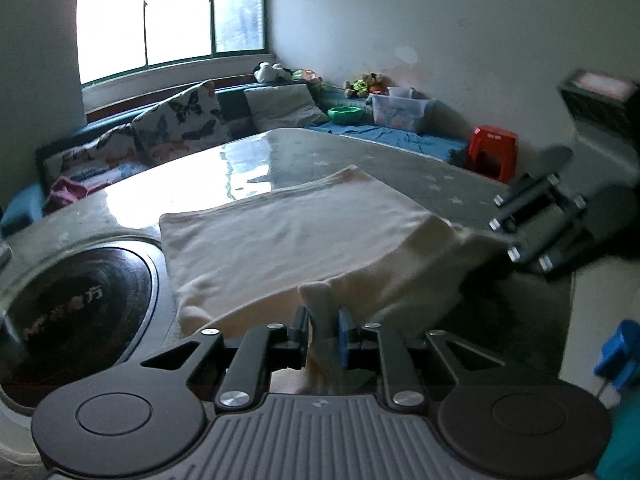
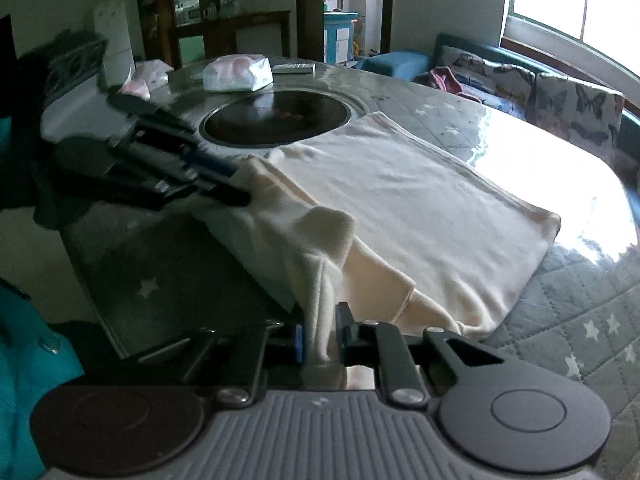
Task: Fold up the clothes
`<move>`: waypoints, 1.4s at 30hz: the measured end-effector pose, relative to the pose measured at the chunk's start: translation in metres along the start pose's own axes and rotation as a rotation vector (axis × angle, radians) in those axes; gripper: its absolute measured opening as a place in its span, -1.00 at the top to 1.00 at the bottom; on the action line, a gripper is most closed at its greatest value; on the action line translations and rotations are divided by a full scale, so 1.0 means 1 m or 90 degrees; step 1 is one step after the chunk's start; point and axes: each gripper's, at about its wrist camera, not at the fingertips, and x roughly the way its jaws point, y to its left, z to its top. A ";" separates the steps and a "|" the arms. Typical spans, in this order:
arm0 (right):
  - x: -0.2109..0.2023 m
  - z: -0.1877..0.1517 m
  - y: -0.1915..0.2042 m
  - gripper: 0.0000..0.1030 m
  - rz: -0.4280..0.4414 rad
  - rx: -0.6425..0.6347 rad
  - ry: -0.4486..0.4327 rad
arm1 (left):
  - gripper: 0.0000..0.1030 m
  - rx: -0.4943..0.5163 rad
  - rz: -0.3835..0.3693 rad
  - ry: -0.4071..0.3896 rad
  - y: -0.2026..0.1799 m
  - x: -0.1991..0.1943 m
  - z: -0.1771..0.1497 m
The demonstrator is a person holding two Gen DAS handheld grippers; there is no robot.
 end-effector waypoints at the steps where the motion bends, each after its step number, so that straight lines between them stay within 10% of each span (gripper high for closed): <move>1: 0.000 0.002 -0.003 0.75 0.004 0.008 -0.001 | 0.53 0.011 0.006 0.001 -0.002 -0.004 -0.002; 25: -0.008 0.018 -0.018 0.76 -0.011 0.059 -0.026 | 0.24 0.180 0.037 0.026 -0.014 -0.021 -0.046; 30: -0.008 0.013 -0.016 0.80 -0.020 0.055 -0.027 | 0.78 0.160 0.037 0.008 -0.008 -0.022 -0.043; 42: -0.059 -0.003 0.014 0.84 0.025 0.047 -0.032 | 0.83 0.078 -0.020 -0.040 -0.014 -0.090 -0.025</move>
